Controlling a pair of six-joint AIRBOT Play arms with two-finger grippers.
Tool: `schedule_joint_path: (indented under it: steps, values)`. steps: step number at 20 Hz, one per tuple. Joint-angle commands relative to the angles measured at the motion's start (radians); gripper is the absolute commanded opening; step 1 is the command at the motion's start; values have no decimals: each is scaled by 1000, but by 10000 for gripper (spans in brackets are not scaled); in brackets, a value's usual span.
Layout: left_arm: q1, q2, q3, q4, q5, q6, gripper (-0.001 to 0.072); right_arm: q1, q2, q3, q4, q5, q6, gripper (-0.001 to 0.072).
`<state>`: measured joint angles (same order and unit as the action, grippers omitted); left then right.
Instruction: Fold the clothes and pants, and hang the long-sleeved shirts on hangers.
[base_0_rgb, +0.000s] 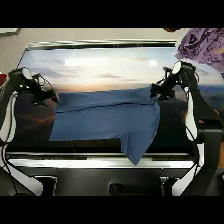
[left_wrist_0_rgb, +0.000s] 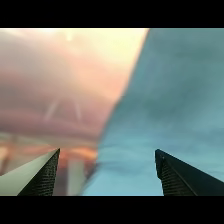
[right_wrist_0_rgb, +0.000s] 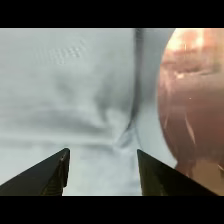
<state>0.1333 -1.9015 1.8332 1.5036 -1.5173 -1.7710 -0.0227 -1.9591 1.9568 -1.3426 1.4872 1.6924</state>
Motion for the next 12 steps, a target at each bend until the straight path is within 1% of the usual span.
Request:
schedule_joint_path:
  steps: [1,3,4,5,8,10,12]
  values:
    - [55,100,28,81,-76,45,694,-53,113,-1,37,27,-93,495]
    - [106,196,-45,100,-87,51,686,-161,198,-63,161,57,-158,490]
    - [134,254,-118,103,-79,50,677,-224,257,-153,224,56,-189,488]
    - [166,324,-223,104,-59,45,677,-280,319,-268,262,45,-211,488]
    - [236,549,-563,102,35,0,677,-399,533,-721,364,-22,-275,488]
    - [248,668,-729,105,84,-2,676,-400,652,-988,380,-76,-311,489]
    - [245,732,-825,104,105,-2,677,-383,731,-1197,416,-133,-335,490]
